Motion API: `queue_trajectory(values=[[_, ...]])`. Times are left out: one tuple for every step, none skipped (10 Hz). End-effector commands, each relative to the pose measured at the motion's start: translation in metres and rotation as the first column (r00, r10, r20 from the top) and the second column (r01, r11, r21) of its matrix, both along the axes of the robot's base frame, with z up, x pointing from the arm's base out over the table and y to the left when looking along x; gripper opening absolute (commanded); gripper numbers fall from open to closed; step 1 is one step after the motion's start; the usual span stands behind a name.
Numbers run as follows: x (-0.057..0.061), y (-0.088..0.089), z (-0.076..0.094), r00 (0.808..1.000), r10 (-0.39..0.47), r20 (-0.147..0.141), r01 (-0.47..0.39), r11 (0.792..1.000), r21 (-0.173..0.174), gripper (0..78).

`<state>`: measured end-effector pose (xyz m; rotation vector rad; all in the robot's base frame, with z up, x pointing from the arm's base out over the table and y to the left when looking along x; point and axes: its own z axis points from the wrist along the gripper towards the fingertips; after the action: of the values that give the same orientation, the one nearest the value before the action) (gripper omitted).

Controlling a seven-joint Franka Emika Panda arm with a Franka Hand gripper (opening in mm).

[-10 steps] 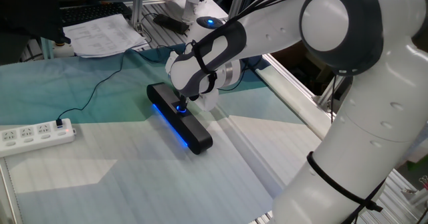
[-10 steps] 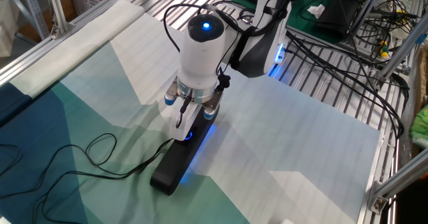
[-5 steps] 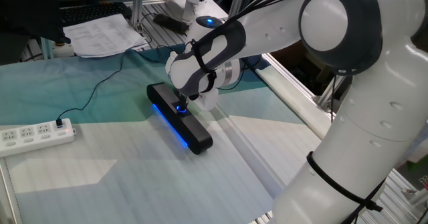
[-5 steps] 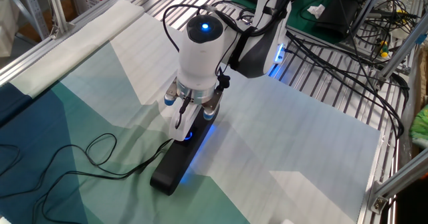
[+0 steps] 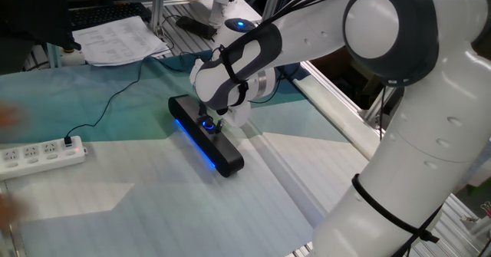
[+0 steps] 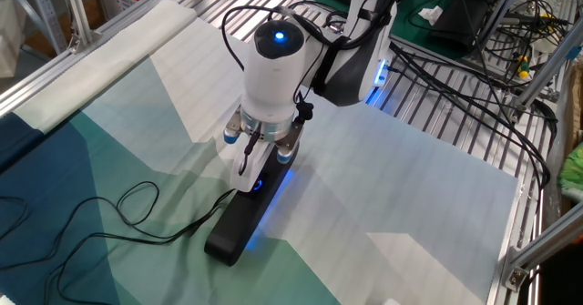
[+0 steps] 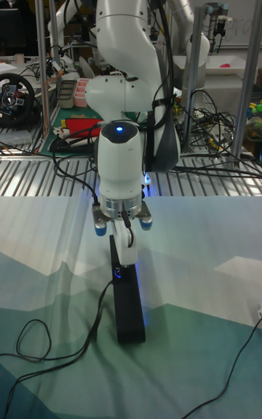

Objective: Turn the knob to decrease the volume of the speaker

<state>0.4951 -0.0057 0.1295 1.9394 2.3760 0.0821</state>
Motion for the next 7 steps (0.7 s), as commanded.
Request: queue_trajectory(values=[[0.0010,-0.0003,0.0007,1.000,-0.007,-0.007,0.007,1.000,0.002,77.4],[0.0010,-0.0003,0.0007,1.000,-0.007,-0.007,0.007,1.000,0.002,77.4],[0.0010,-0.0003,0.0007,1.000,-0.007,-0.007,0.007,1.000,0.002,77.4],[0.0010,-0.0003,0.0007,1.000,-0.007,-0.007,0.007,1.000,0.002,77.4],[0.0006,-0.0010,-0.0047,1.000,0.003,-0.015,-0.002,1.000,0.020,77.4],[0.0006,-0.0010,-0.0047,1.000,0.002,-0.015,-0.001,1.000,0.020,77.4],[0.0006,-0.0010,-0.0047,1.000,0.002,-0.015,-0.002,1.000,0.019,77.4]])
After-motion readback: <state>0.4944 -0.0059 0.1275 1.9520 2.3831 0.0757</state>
